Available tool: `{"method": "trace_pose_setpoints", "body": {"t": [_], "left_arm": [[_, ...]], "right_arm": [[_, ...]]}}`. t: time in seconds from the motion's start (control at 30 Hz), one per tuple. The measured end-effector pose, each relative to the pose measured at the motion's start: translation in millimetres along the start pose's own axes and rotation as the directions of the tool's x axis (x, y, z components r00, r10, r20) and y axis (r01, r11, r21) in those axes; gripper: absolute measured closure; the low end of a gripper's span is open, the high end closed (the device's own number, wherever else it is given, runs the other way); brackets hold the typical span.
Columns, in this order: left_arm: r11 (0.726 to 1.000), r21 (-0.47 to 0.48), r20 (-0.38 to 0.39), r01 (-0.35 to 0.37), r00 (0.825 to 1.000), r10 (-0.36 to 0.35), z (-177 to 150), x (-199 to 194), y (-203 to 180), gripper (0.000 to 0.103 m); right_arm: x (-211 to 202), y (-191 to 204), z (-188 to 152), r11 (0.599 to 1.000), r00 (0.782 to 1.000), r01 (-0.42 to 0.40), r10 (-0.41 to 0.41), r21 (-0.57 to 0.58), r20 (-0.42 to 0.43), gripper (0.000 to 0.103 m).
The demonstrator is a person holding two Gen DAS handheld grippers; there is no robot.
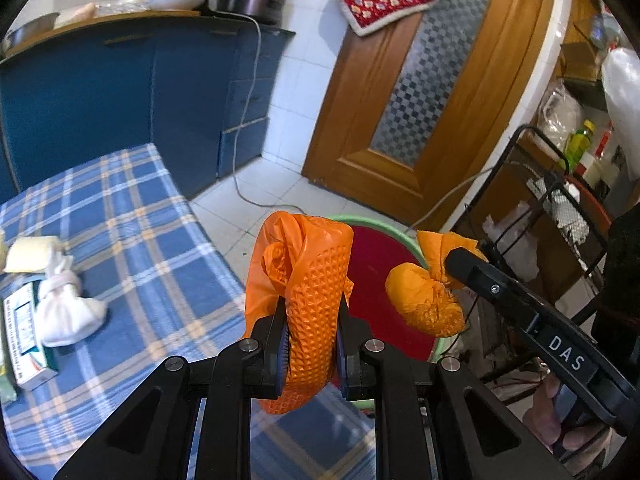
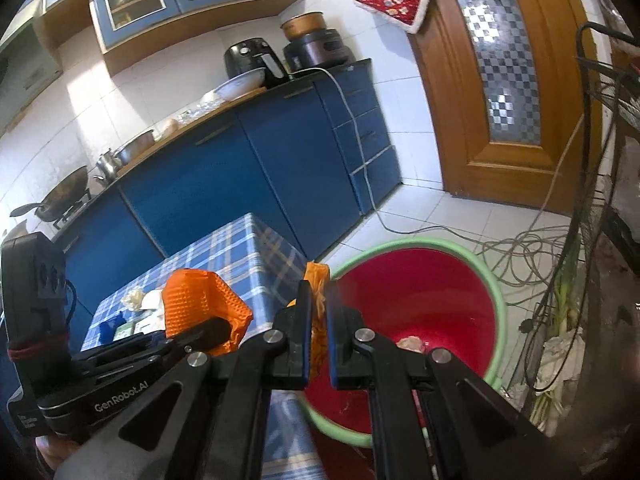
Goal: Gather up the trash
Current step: 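Carry the glove and orange-tied bag over the red bucket, then open the left tool over the bucket while the right tool releases the bag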
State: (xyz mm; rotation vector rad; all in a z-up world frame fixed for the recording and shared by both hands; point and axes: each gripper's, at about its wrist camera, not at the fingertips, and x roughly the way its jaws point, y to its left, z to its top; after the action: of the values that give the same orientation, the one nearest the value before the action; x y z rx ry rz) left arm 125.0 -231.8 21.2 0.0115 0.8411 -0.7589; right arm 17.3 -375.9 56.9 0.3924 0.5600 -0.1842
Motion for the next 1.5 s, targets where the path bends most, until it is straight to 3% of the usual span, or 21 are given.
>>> {"method": "trace_pose_setpoints", "body": {"t": [0.6, 0.7, 0.77, 0.97, 1.1, 1.5], "left_arm": [[0.999, 0.041, -0.122, -0.024, 0.992, 0.029, -7, 59, -16, 0.083], [0.999, 0.037, -0.128, -0.027, 0.991, 0.032, -8, 63, -14, 0.079], [0.999, 0.034, -0.127, -0.028, 0.991, 0.032, -8, 64, -14, 0.068], [0.998, 0.038, -0.108, -0.040, 0.993, 0.044, -8, 59, -14, 0.055], [0.998, 0.037, -0.097, -0.041, 0.994, 0.045, -8, 53, -13, 0.055], [0.998, 0.015, -0.050, -0.065, 0.997, 0.066, -11, 22, 1, 0.055]], "right_arm": [[26, -48, -15, 0.995, 0.994, 0.076, -0.070, 0.062, -0.085, 0.094], [29, -51, -17, 0.994, 0.992, 0.083, -0.076, 0.068, -0.097, 0.091], [31, -52, -18, 0.994, 0.992, 0.082, -0.074, 0.075, -0.100, 0.090], [29, -55, -17, 0.992, 0.993, 0.080, -0.071, 0.093, -0.099, 0.086], [25, -54, -18, 0.992, 0.993, 0.078, -0.069, 0.103, -0.091, 0.072], [15, -38, -17, 0.994, 0.996, 0.060, -0.054, 0.089, -0.070, 0.069]]}}
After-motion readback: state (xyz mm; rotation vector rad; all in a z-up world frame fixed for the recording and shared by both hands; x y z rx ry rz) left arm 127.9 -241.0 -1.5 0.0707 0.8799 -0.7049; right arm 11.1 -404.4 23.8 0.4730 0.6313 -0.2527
